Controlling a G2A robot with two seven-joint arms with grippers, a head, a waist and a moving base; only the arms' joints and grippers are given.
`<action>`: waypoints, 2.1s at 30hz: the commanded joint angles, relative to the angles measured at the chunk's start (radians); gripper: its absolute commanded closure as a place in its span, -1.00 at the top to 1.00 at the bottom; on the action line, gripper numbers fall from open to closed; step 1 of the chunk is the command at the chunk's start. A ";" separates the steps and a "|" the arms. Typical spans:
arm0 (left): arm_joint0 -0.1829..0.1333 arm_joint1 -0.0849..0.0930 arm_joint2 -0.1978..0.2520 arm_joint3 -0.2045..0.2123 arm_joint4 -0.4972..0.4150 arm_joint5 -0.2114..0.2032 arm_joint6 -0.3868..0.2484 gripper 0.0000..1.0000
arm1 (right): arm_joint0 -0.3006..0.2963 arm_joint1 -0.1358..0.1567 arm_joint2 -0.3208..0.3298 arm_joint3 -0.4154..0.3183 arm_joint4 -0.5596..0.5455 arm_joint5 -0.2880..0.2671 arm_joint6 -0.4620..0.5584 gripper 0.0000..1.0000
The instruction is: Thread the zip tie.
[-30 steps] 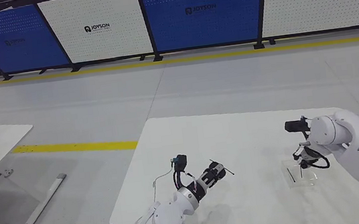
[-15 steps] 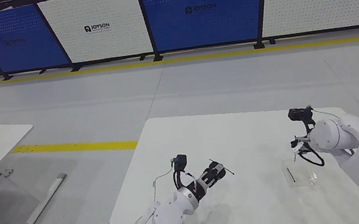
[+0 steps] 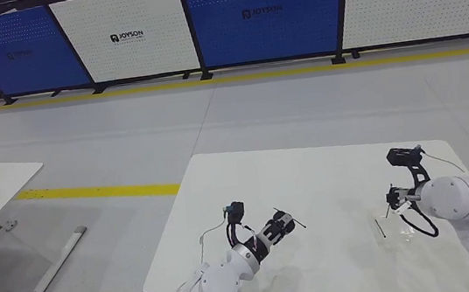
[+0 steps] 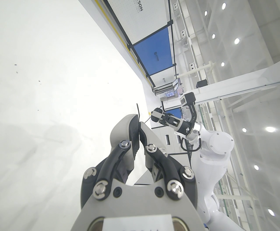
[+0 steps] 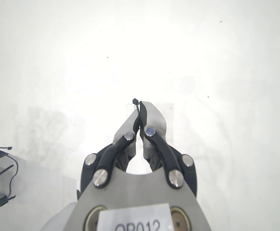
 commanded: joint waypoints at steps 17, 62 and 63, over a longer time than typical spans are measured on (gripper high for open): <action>0.000 0.000 0.000 0.000 0.000 0.000 0.000 -1.00 | -0.065 -0.008 0.080 -0.093 0.053 0.000 -0.204 -1.00; 0.000 0.000 0.000 0.000 0.000 0.000 0.000 -1.00 | -0.245 -0.004 0.215 -0.269 0.147 0.000 -0.408 -1.00; 0.000 0.000 0.000 0.000 0.000 0.000 0.000 -1.00 | -0.245 -0.004 0.215 -0.269 0.147 0.000 -0.408 -1.00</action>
